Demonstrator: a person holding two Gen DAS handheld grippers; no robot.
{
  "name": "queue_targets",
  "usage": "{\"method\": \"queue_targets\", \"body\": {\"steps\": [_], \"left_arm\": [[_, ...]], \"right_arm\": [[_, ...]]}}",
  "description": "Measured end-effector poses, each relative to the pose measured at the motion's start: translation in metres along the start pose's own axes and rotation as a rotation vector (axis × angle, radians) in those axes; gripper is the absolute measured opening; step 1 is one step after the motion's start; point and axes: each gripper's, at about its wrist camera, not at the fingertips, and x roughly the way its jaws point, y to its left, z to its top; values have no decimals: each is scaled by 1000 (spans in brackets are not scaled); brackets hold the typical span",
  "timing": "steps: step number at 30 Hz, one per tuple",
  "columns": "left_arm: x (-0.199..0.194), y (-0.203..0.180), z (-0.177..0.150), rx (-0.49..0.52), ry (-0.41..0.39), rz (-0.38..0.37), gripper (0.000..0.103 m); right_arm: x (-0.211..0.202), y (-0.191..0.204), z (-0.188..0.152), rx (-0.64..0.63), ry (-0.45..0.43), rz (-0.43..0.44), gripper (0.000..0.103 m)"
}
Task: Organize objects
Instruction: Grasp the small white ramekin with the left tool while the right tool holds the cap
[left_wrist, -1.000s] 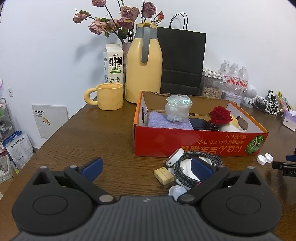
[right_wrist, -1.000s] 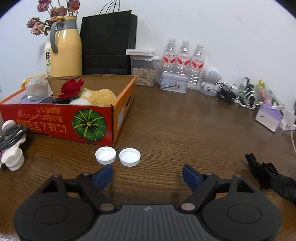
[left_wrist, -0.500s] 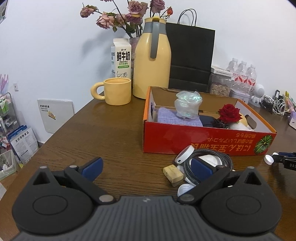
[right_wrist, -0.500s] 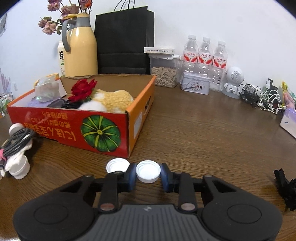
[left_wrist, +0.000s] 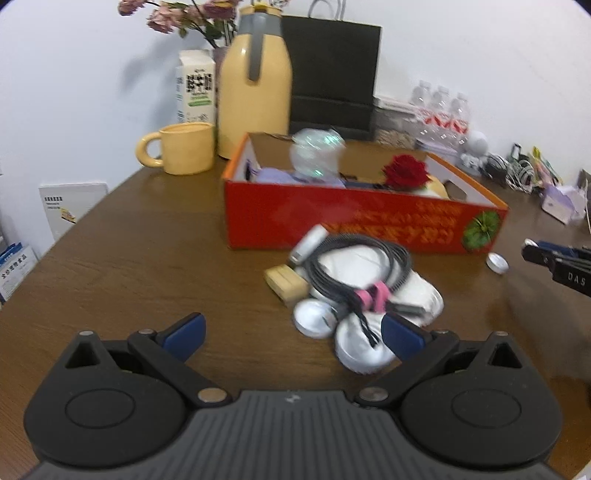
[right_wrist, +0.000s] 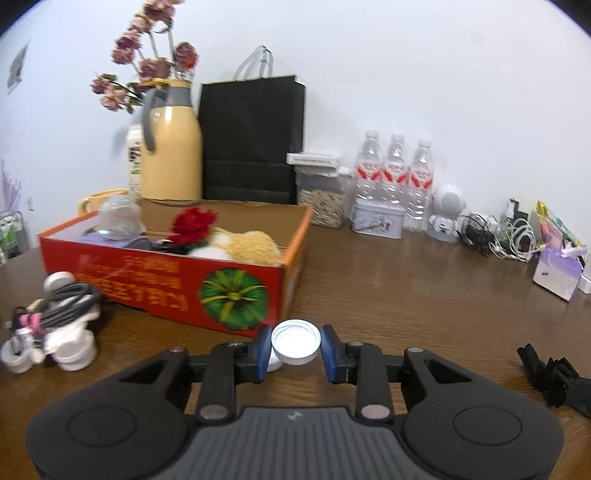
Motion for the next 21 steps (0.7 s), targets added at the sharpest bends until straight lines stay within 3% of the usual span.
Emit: {"method": "queue_targets", "body": {"steps": [6,10,14,17,19,21], "left_arm": [[8,-18,-10,23,30,-42,103],[13,-30,-13,43,34,-45,88],[16,-37,-15,47,31,-27,81],[17,-39,-15,45,22,-13,68],[16,-40,-15,53,15,-16,44],[13,-39,-16,54,9,-25,41]], "right_arm": [[-17,23,-4,-15,-27,37,27],[-20,30,-6,-23,-28,48,27],[-22,34,-7,-25,-27,54,27],[-22,35,-7,-24,-24,60,27],[-22,36,-7,-25,-25,58,27],[-22,36,-7,-24,-23,55,27]]}}
